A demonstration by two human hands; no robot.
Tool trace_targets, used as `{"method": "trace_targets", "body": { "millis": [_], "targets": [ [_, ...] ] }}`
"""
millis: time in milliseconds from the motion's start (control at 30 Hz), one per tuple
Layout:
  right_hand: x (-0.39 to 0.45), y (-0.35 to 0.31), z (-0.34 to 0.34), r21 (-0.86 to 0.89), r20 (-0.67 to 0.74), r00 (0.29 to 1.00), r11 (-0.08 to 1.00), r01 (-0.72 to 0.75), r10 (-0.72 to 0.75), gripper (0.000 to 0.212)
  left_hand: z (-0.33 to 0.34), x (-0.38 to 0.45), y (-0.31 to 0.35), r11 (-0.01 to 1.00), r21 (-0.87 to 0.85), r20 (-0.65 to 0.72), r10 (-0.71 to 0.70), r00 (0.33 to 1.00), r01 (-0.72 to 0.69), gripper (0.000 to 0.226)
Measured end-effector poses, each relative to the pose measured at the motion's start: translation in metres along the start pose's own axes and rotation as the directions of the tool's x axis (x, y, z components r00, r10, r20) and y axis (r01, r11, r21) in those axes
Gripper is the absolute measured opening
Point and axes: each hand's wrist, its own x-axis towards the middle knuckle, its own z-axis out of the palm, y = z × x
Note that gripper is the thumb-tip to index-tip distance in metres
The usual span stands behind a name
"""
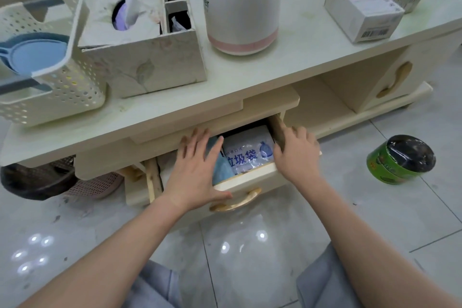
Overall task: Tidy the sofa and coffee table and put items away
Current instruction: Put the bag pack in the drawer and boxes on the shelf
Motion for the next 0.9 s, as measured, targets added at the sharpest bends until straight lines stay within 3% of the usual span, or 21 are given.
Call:
{"method": "trace_targets", "body": {
  "millis": [133, 200, 267, 367, 467, 567, 633, 767, 833, 900],
  "targets": [
    [-0.006, 0.020, -0.007, 0.213, 0.213, 0.961, 0.951, -0.223, 0.177, 0.074, 0.000, 0.008, -0.005, 0.989, -0.035, 0.026, -0.141, 0.990, 0.142, 0.148],
    [-0.004, 0.026, -0.013, 0.289, 0.323, 0.936, 0.928, -0.236, 0.137, 0.082, -0.002, 0.011, -0.007, 0.985, -0.025, 0.013, -0.171, 0.985, 0.171, 0.147],
    [0.000, 0.029, -0.018, 0.255, 0.380, 0.923, 0.952, -0.171, 0.064, 0.091, -0.005, 0.016, -0.006, 0.982, -0.008, -0.024, -0.190, 0.982, 0.190, 0.140],
    [0.013, 0.026, -0.016, 0.050, 0.288, 0.956, 0.998, 0.042, -0.054, 0.098, -0.010, 0.023, -0.004, 0.977, 0.027, -0.056, -0.208, 0.977, 0.210, 0.123],
    [0.035, 0.015, -0.009, -0.117, 0.157, 0.961, 0.962, 0.245, -0.226, 0.093, -0.011, 0.029, -0.003, 0.968, 0.081, -0.126, -0.225, 0.966, 0.237, 0.094],
    [0.053, 0.013, -0.004, -0.229, 0.097, 0.954, 0.926, 0.299, -0.284, 0.083, -0.007, 0.037, 0.001, 0.960, 0.103, -0.135, -0.246, 0.960, 0.260, 0.059],
    [0.061, 0.009, -0.004, -0.244, 0.033, 0.954, 0.924, 0.296, -0.297, 0.069, -0.001, 0.042, -0.001, 0.957, 0.121, -0.154, -0.246, 0.957, 0.265, 0.047],
    [0.067, 0.001, -0.004, -0.187, -0.007, 0.955, 0.938, 0.291, -0.297, 0.053, 0.004, 0.045, -0.012, 0.967, 0.214, -0.279, -0.077, 0.957, 0.140, 0.052],
    [0.071, 0.001, -0.011, -0.103, 0.049, 0.951, 0.946, 0.308, -0.305, 0.053, 0.002, 0.044, -0.016, 0.953, 0.283, -0.261, -0.036, 0.965, 0.113, 0.050],
    [0.074, 0.006, -0.027, -0.013, 0.172, 0.917, 0.930, 0.366, -0.359, 0.058, -0.009, 0.045, -0.007, 0.929, 0.354, -0.151, -0.059, 0.987, 0.109, 0.046]
  ]
}}
